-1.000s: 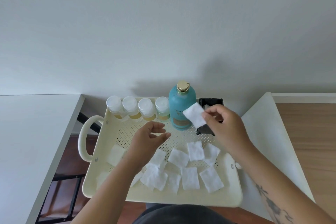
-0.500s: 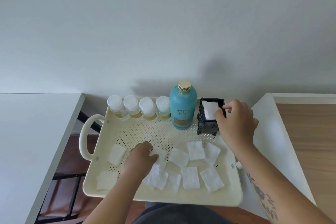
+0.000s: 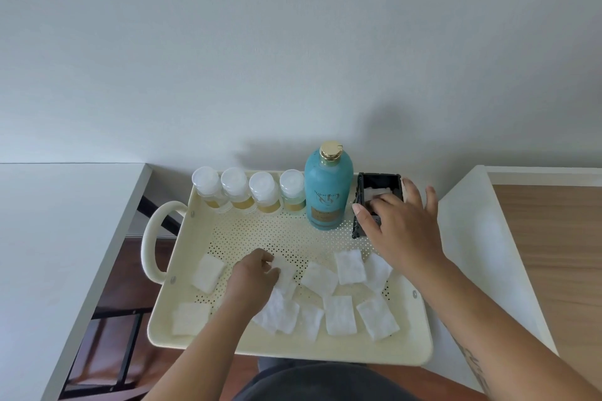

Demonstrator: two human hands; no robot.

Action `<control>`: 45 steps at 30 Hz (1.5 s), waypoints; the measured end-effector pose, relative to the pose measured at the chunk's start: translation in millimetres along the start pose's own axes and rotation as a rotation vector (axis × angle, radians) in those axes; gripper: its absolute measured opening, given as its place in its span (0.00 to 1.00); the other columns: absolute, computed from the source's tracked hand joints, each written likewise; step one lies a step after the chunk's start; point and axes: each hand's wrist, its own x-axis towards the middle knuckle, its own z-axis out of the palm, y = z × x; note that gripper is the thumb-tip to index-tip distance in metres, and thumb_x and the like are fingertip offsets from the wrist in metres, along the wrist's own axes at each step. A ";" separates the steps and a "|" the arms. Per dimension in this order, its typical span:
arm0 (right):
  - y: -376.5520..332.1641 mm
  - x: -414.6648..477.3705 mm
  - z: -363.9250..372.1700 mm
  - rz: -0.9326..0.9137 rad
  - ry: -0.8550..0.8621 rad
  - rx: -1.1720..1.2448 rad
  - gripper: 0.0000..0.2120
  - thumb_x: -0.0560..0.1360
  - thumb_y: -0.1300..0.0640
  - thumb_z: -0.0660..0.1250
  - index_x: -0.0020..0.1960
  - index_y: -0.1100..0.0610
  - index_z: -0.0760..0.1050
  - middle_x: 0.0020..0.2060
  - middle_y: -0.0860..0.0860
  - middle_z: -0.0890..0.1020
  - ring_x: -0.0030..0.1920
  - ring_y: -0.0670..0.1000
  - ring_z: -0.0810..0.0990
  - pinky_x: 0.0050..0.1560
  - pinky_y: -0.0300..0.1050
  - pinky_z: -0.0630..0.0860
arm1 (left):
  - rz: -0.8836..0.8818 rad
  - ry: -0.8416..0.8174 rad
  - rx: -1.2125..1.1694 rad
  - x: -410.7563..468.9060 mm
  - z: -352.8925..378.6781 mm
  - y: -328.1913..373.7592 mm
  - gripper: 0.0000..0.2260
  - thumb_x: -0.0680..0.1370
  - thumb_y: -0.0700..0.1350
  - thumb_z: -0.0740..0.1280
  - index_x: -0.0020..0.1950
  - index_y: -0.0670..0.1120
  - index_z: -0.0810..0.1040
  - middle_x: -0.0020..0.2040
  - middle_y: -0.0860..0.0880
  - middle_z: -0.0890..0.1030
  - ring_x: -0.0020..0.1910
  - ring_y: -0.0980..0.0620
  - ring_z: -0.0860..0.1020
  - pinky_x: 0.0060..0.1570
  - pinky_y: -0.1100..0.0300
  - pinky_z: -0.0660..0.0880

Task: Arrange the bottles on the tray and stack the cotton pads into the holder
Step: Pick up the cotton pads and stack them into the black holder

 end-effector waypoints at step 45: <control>14.6 25.6 -12.4 0.330 0.059 0.399 0.10 0.75 0.47 0.67 0.40 0.52 0.78 0.42 0.50 0.72 0.50 0.60 0.71 0.47 0.50 0.60 | 0.408 -0.139 0.547 5.9 -11.6 -0.6 0.07 0.77 0.50 0.68 0.54 0.55 0.77 0.51 0.57 0.77 0.55 0.53 0.70 0.49 0.59 0.68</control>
